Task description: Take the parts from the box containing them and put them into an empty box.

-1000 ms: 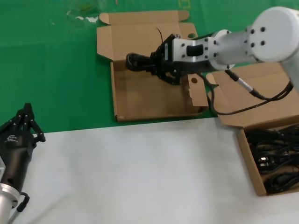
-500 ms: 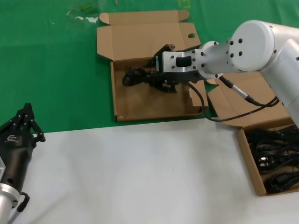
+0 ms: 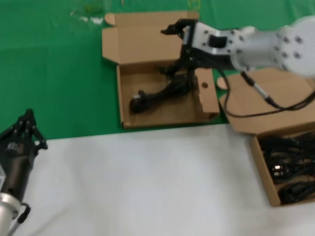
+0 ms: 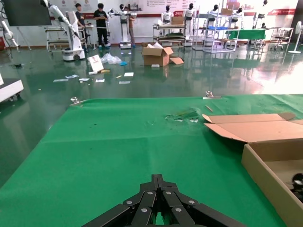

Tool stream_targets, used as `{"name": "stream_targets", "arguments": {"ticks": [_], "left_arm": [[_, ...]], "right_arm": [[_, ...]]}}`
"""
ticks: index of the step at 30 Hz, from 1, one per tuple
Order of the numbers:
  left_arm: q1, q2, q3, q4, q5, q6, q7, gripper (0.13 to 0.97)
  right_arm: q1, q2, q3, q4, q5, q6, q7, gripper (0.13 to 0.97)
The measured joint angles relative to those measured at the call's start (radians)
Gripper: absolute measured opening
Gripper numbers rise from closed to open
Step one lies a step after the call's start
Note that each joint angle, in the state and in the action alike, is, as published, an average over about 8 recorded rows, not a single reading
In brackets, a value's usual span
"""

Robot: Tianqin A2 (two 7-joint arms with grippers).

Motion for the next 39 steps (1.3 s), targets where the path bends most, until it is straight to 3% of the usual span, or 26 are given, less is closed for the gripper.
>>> {"name": "stream_targets", "arguments": {"ticks": [8,11,15,18,27,39], "left_arm": [[0.000,0.000,0.000,0.000,0.000,0.000,0.000,0.143],[0.000,0.000,0.000,0.000,0.000,0.000,0.000,0.149],[0.000,0.000,0.000,0.000,0.000,0.000,0.000,0.154],[0.000,0.000,0.000,0.000,0.000,0.000,0.000,0.154],[0.000,0.000,0.000,0.000,0.000,0.000,0.000,0.231],[0.000,0.000,0.000,0.000,0.000,0.000,0.000,0.453]], "right_arm": [[-0.125,0.067,0.130,0.212,0.039,-0.017,0.175,0.636],[-0.140,0.068,0.142,0.226,0.046,-0.016,0.186,0.712],[-0.165,0.064,0.152,0.231,0.064,0.008,0.176,0.712],[-0.192,0.059,0.163,0.236,0.085,0.037,0.163,0.768],[-0.292,0.040,0.204,0.256,0.160,0.141,0.117,0.894],[-0.433,0.014,0.262,0.285,0.266,0.287,0.054,0.961]]}}
